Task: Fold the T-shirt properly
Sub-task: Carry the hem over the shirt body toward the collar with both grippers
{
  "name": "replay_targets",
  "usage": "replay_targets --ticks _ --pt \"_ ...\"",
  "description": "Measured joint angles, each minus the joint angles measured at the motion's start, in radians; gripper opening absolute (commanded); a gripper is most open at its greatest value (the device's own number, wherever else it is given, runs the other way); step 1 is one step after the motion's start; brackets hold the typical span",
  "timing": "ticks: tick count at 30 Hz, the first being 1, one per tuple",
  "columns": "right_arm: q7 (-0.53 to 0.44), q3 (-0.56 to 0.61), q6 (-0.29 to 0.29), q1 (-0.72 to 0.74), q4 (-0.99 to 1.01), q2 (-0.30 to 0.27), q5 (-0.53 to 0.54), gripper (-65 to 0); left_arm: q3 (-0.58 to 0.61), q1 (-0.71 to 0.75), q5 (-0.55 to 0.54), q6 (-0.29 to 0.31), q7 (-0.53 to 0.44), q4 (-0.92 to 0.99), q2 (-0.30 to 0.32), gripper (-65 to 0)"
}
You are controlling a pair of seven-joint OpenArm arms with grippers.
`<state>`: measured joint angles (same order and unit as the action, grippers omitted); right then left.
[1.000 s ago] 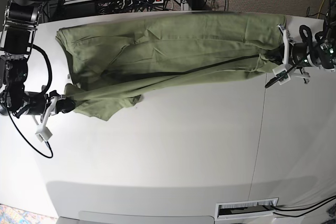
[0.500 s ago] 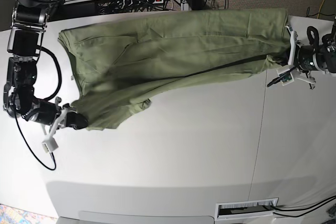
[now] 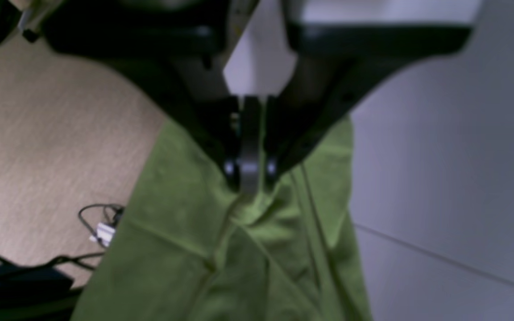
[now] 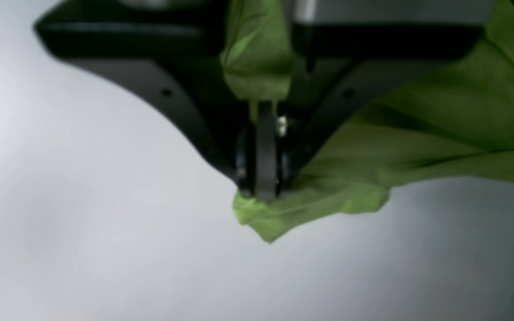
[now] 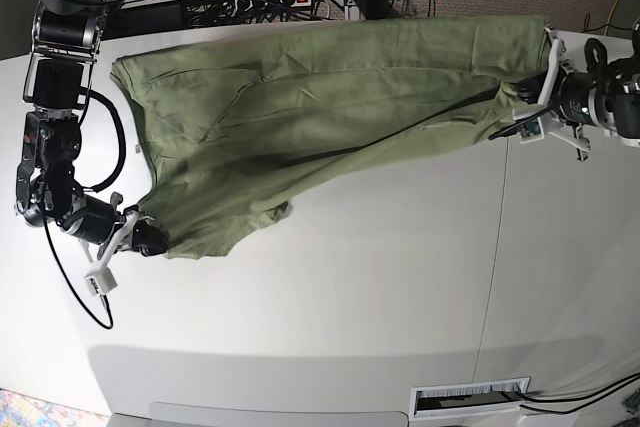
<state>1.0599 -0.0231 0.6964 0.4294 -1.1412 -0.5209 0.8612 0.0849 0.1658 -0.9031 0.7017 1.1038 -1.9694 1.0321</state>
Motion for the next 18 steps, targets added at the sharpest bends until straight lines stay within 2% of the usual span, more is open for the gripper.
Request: replay_targets --ticks 7,10,13,18 --pt "0.059 0.000 0.000 0.000 0.000 0.000 0.002 -65.0 0.000 0.000 -0.010 0.000 0.056 -0.001 0.046 -65.0" --pt "0.071 0.000 0.000 0.000 0.000 0.000 0.002 -65.0 0.000 0.000 -0.117 -0.001 0.105 -0.001 0.063 -65.0" --pt "0.097 0.000 0.000 0.000 0.000 0.000 0.006 -65.0 0.000 0.000 -0.175 -0.001 0.150 -0.001 0.071 -65.0" --pt "0.208 0.000 0.000 0.000 0.000 -0.003 0.138 -65.0 0.000 0.000 -0.201 -0.001 0.164 -0.001 0.074 -65.0"
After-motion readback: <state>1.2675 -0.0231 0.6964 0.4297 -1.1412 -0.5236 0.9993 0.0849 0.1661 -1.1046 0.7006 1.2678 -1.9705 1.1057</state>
